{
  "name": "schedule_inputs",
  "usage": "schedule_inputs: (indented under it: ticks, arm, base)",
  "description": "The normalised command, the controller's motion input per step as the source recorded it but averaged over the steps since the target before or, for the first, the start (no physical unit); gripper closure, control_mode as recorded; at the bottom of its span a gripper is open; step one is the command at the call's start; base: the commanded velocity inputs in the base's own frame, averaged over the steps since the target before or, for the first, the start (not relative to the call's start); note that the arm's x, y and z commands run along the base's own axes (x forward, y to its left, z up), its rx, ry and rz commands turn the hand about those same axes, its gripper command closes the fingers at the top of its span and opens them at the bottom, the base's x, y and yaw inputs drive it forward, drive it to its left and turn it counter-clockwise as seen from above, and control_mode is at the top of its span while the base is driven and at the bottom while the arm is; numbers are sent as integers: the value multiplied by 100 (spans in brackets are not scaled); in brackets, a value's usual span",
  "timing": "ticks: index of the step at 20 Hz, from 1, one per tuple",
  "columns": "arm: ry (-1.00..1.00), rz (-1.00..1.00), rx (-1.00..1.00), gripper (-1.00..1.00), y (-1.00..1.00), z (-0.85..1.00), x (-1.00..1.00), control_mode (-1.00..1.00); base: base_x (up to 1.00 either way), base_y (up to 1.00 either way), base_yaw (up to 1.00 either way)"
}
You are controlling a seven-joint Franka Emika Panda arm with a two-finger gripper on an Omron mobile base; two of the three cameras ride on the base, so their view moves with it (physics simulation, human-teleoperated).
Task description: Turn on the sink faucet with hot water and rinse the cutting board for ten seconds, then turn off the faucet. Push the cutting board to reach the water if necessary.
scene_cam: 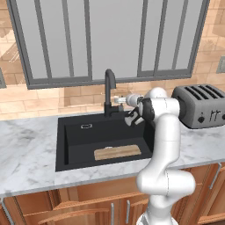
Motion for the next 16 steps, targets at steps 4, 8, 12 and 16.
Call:
schedule_inputs:
  ticks: [4,8,12,16]
  arm:
    - [0,0,0,-100,-23,0,-14,-100]
    - [0,0,0,-100,-19,0,-21,-100]
    - [3,0,0,-100,-19,0,-26,-100]
    - [4,0,0,-100,-18,0,-27,-100]
  base:
    - [0,0,0]
    - [0,0,0]
    - [0,0,0]
    - [0,0,0]
